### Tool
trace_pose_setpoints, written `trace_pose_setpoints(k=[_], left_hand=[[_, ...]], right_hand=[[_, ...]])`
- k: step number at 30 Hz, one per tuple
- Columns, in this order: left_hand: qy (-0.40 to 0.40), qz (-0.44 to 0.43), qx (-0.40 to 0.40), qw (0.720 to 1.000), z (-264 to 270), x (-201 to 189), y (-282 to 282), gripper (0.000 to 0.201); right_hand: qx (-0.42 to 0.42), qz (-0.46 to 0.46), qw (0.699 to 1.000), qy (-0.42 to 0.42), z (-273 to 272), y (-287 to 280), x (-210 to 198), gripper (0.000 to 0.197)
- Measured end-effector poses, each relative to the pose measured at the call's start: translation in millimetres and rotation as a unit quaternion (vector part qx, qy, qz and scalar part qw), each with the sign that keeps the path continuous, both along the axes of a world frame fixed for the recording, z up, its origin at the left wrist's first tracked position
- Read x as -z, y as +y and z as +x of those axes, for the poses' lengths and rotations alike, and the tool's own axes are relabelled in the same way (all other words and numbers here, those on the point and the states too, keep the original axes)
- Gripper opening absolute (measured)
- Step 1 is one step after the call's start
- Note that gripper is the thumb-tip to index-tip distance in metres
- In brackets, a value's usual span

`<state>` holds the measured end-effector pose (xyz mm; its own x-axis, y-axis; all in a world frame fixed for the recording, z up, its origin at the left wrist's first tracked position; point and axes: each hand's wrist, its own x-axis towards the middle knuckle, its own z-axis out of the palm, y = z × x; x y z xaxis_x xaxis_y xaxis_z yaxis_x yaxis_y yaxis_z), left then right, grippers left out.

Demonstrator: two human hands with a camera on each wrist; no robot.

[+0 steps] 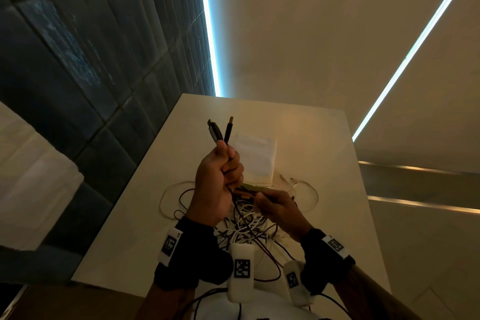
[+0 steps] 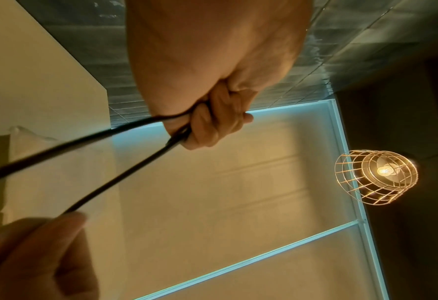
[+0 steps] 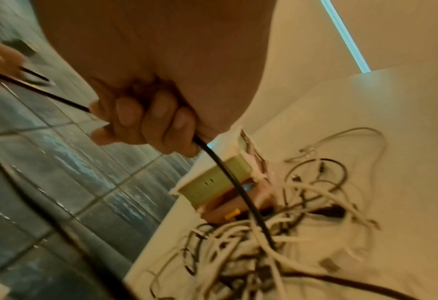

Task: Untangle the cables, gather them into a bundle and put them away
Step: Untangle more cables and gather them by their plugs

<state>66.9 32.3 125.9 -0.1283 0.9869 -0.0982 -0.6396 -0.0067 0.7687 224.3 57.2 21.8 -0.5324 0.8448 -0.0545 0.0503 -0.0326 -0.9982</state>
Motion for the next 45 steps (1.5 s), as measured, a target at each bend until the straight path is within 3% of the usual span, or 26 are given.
trace_pose_setpoints(k=[4, 11, 16, 20, 24, 31, 34, 38, 45], left_hand=[[0.022, -0.02, -0.019, 0.999, -6.0, -0.2, -2.4, 0.031], [0.011, -0.029, -0.002, 1.0, -13.5, -3.3, -3.9, 0.033], [0.014, -0.025, -0.03, 0.999, -18.5, 0.1, -3.8, 0.034], [0.034, -0.051, -0.028, 0.998, -17.3, 1.9, -3.0, 0.034], [0.034, -0.095, -0.036, 0.994, -19.3, 7.4, -0.9, 0.035], [0.07, -0.164, -0.04, 0.983, -8.3, 9.2, -0.1, 0.035], [0.007, -0.143, -0.013, 0.99, -6.1, 5.0, -1.9, 0.035], [-0.078, -0.076, 0.021, 0.994, -7.0, 1.2, -3.5, 0.035], [-0.026, -0.001, 0.013, 1.0, -8.7, 4.2, -2.1, 0.027]], right_hand=[[0.014, -0.012, 0.999, -0.041, 0.5, 1.0, 28.4, 0.033], [0.025, -0.038, 0.998, -0.043, -0.7, 3.8, 62.6, 0.03], [0.048, -0.036, 0.99, -0.124, 5.6, 11.0, 88.5, 0.045], [0.119, -0.014, 0.982, -0.144, 0.2, 17.8, 60.2, 0.032], [0.175, -0.017, 0.984, -0.02, -4.1, 24.7, -0.4, 0.019], [0.076, 0.042, 0.99, 0.108, -14.3, 6.6, -71.0, 0.013], [0.012, 0.052, 0.995, 0.087, -17.0, -1.0, -71.8, 0.01], [0.003, 0.013, 0.996, 0.084, -14.3, -1.1, -57.1, 0.016], [-0.013, -0.012, 0.999, 0.031, -12.2, 1.1, 0.3, 0.034]])
